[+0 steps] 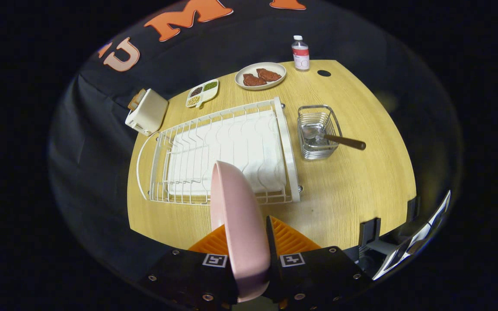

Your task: Take the plate from the dish rack, then take the spoon from the basket and place it into the plate.

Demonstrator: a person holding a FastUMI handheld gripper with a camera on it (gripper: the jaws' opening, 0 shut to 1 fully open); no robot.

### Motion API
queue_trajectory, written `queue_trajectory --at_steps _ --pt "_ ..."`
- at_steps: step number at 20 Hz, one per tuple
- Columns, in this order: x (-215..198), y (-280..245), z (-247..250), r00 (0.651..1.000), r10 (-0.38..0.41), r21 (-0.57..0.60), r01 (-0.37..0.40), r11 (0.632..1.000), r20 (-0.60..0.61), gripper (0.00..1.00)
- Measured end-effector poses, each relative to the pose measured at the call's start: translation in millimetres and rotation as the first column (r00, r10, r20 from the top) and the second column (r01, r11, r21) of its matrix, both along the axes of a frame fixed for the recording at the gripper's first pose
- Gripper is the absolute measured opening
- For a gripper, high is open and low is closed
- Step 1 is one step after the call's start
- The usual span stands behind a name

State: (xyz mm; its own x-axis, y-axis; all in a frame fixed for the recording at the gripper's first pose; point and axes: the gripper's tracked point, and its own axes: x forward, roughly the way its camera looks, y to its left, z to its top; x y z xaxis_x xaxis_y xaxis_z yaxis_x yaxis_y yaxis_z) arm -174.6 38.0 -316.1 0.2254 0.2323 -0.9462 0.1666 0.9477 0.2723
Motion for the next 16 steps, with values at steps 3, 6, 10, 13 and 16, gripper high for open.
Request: queue_trajectory --at_steps 3,6,10,13,16 --pt "-17 1 -14 1.0 0.001 0.021 -0.001 1.0 -0.006 0.3" --pt "-26 0 -28 1.0 -0.018 0.041 0.018 0.999 -0.009 0.3" --pt "-36 9 -44 1.0 -0.008 0.095 0.008 0.995 -0.01 0.3" --pt "-44 13 -59 1.0 0.012 0.105 -0.01 0.994 -0.015 0.3" --pt "-49 17 -73 1.0 0.019 0.111 -0.017 0.994 -0.019 0.3"
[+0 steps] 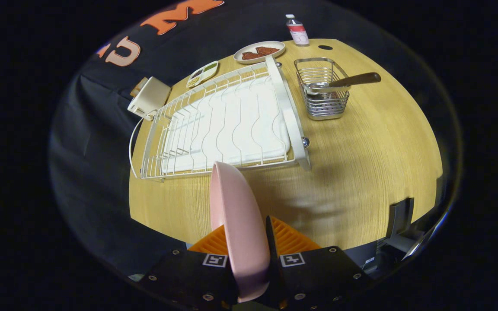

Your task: Take the plate from the dish rack, then take the spoon from the basket and place it into the plate.

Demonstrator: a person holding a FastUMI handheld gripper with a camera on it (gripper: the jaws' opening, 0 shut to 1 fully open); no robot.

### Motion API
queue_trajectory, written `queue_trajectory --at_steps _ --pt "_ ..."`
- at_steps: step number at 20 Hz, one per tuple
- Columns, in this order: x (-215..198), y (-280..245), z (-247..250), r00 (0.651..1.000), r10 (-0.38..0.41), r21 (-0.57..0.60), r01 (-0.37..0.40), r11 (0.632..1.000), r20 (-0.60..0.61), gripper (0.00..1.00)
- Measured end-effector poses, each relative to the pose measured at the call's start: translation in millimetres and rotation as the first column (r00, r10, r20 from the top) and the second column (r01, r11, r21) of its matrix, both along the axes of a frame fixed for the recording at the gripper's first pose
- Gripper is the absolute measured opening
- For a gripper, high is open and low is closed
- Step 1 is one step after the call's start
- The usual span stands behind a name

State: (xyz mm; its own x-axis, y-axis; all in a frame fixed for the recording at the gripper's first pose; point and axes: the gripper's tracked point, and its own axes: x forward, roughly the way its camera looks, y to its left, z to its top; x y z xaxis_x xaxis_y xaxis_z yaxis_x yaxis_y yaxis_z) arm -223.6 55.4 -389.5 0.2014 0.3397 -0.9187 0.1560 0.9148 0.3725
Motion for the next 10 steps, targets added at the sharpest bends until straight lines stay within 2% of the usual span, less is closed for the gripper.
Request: queue_trajectory --at_steps 5,10 --pt "0 3 -17 1.0 -0.014 0.027 0.014 1.0 0.015 0.3" --pt "-5 20 -34 0.996 -0.088 0.15 0.09 0.985 -0.019 0.3"
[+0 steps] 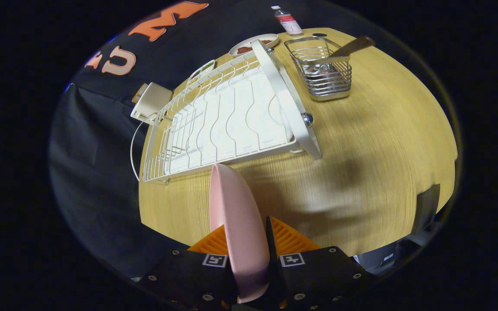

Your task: Take the plate from the dish rack, then take the spoon from the basket and place it into the plate.

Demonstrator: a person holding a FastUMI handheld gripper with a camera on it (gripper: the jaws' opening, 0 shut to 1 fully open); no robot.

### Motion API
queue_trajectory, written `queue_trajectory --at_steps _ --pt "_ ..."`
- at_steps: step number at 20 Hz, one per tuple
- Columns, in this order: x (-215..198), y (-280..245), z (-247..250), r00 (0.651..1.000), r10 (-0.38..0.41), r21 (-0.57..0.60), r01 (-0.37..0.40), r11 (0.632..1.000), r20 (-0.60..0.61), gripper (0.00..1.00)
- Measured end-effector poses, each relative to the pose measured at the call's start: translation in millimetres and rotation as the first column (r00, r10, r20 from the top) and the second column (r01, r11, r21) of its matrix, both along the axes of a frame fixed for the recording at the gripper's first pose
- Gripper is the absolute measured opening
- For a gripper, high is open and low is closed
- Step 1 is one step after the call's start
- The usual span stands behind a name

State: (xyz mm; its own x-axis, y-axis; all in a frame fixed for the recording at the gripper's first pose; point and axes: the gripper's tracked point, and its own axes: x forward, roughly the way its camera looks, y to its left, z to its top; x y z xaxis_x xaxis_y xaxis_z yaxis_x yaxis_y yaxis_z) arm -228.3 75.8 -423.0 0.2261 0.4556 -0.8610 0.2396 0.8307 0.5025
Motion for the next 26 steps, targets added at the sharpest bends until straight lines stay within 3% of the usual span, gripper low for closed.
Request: queue_trajectory --at_steps 4,7,13,16,20,26 --pt "2 -3 -16 0.999 -0.039 -0.018 0.039 0.999 0.004 0.34" --pt "11 -12 -24 0.999 -0.046 -0.08 0.048 0.996 0.025 0.47" --pt "19 -39 -32 0.998 0.024 -0.249 -0.007 0.968 0.066 0.7" --pt "29 -50 -20 0.994 -0.032 -0.237 0.057 0.97 0.106 0.76" --pt "46 -88 0 0.979 -0.068 -0.308 0.126 0.943 0.194 0.83" --pt "91 -145 35 0.911 -0.129 -0.355 0.279 0.892 0.392 0.9"
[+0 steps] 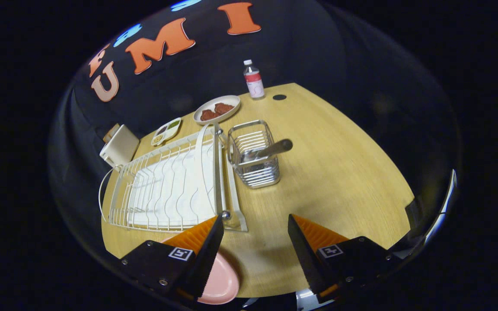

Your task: Take the plate from the dish rack, then take the spoon from the basket and place it into the plate.

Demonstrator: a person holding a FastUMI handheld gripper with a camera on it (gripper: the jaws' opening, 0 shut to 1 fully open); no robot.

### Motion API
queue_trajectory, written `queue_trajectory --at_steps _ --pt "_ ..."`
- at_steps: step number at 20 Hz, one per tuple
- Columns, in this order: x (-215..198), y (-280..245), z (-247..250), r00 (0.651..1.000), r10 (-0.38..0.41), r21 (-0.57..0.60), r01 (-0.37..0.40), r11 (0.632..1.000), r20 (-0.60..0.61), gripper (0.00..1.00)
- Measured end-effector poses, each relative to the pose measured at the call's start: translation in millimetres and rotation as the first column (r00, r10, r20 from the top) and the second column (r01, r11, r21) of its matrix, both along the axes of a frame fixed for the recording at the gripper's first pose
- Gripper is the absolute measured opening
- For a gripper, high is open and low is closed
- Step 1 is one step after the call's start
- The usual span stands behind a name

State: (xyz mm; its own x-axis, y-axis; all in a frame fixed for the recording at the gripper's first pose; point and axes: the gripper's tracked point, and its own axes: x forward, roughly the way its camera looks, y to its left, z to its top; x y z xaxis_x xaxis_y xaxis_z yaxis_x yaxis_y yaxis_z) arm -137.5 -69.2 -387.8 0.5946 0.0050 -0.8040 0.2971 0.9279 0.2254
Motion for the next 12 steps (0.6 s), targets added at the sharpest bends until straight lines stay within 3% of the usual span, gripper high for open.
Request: queue_trajectory --at_steps 6,12 --pt "46 -25 1 0.995 -0.025 -0.015 0.026 1.0 0.101 0.73" --pt "77 -34 -6 0.986 0.034 -0.111 -0.015 0.994 0.163 0.51"
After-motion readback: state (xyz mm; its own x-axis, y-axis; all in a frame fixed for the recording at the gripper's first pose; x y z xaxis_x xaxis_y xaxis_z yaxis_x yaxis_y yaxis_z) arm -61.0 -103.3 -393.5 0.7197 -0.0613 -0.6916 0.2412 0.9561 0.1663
